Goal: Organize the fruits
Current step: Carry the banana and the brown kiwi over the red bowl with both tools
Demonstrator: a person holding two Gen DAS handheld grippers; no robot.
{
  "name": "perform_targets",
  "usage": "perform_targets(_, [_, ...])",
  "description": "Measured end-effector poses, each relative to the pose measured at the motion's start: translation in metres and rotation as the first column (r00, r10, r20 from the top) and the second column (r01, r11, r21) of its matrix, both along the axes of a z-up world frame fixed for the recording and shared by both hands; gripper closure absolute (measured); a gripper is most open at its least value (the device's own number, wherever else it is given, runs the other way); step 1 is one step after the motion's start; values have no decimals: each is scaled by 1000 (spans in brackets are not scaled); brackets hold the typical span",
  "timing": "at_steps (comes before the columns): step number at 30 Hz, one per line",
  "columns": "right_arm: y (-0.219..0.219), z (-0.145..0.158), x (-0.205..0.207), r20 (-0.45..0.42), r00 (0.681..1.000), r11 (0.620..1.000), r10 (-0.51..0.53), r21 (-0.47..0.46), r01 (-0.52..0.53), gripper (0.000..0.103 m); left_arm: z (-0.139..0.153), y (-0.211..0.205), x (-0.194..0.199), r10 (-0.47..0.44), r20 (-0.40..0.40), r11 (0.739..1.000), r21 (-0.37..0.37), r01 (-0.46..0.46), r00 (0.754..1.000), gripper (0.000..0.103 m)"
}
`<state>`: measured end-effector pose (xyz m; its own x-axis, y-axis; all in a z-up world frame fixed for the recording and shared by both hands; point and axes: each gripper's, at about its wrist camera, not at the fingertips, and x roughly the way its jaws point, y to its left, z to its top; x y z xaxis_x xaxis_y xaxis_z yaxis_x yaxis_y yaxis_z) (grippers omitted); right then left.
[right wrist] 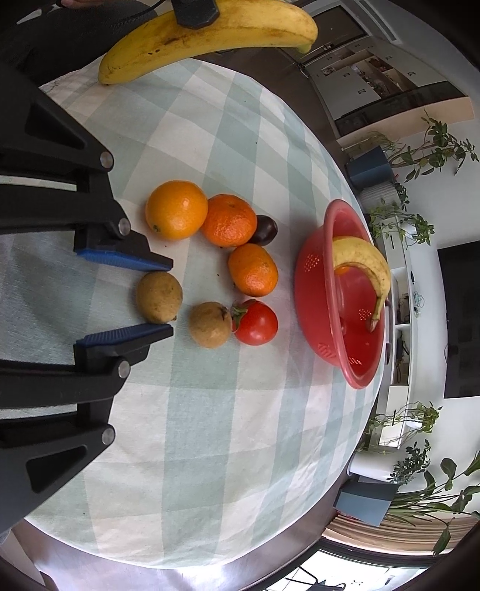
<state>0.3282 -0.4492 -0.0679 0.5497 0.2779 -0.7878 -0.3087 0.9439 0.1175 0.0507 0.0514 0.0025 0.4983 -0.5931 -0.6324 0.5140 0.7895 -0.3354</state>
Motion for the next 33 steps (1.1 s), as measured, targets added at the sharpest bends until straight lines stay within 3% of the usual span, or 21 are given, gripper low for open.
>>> perform_targets(12, [-10, 14, -12, 30, 999, 999, -20, 48, 19, 72, 26, 9, -12, 17, 48, 999, -32, -15, 999, 73])
perform_targets(19, [-15, 43, -17, 88, 996, 996, -22, 90, 14, 72, 49, 8, -8, 13, 78, 998, -66, -7, 997, 73])
perform_targets(33, [-28, 100, 22, 197, 980, 988, -28, 152, -2, 72, 116, -26, 72, -33, 110, 994, -96, 44, 993, 73])
